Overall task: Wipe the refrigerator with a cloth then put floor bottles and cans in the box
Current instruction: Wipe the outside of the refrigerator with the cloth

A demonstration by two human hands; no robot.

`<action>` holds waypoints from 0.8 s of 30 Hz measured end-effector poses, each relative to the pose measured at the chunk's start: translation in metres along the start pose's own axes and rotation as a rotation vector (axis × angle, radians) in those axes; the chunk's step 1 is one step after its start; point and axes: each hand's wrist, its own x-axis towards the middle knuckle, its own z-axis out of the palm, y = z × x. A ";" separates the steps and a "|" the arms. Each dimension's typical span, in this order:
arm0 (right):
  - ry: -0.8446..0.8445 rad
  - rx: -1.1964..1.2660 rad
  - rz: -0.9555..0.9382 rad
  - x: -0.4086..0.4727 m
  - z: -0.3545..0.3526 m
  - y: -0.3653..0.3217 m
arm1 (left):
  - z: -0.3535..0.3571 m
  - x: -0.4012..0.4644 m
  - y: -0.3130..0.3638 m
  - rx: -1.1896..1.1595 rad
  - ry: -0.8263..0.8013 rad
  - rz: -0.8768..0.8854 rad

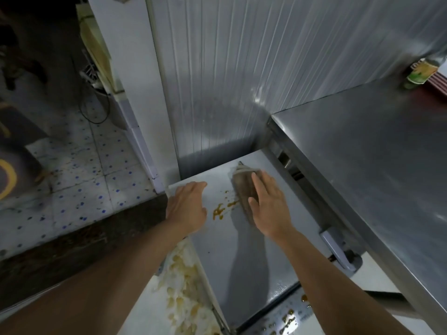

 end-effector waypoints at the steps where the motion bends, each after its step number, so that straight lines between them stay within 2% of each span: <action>1: -0.036 -0.018 -0.040 0.006 0.005 0.000 | 0.002 0.002 -0.003 0.027 0.010 0.001; 3: -0.100 -0.070 -0.089 0.014 0.019 -0.002 | 0.007 0.004 -0.009 0.090 0.027 0.005; 6: -0.105 -0.160 -0.115 0.022 0.033 0.013 | 0.016 0.004 -0.016 0.167 0.055 0.027; 10: -0.038 -0.184 0.075 0.041 0.016 0.054 | 0.023 0.005 -0.021 0.172 0.100 0.030; 12: -0.032 -0.186 0.106 0.041 0.014 0.056 | 0.024 0.007 -0.021 0.137 0.102 0.018; 16: -0.087 -0.163 -0.060 0.018 0.034 0.002 | 0.021 0.007 -0.020 0.085 0.084 0.000; 19: -0.153 -0.060 -0.267 -0.009 0.051 -0.043 | 0.016 0.003 -0.025 0.075 0.059 0.032; 21: -0.173 0.032 -0.351 -0.019 0.047 -0.045 | 0.014 -0.002 -0.032 0.066 0.049 0.054; 24: -0.099 0.022 -0.283 0.001 0.037 -0.019 | 0.015 -0.014 -0.045 0.082 0.089 0.069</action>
